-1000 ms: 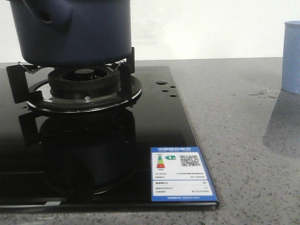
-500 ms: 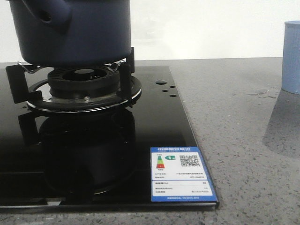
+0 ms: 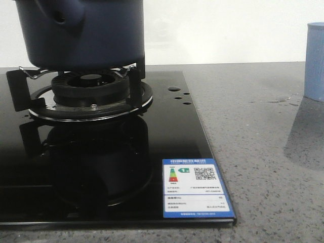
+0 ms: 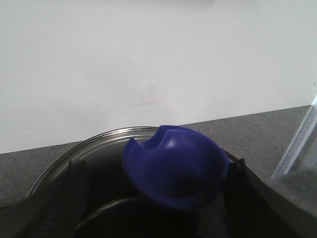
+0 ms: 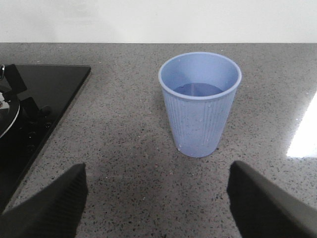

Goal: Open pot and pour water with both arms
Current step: 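Close the left gripper around the blue knob of the glass lid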

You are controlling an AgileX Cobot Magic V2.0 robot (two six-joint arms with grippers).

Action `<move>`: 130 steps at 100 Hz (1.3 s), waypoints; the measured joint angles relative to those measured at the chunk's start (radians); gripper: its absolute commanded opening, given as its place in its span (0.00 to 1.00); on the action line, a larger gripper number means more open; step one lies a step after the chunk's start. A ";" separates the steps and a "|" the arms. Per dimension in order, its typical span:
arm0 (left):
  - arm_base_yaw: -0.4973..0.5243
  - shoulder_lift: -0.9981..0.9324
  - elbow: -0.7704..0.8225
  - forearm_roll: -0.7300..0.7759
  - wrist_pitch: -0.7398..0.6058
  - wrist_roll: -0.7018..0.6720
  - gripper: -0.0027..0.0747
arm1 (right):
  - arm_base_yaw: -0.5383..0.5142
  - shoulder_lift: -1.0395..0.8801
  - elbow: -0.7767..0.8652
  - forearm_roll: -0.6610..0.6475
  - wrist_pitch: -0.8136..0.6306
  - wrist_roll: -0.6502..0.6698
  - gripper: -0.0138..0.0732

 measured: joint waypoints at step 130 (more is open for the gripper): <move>-0.021 0.078 -0.020 0.047 -0.097 0.000 0.69 | 0.003 0.000 0.000 0.004 0.009 0.000 0.77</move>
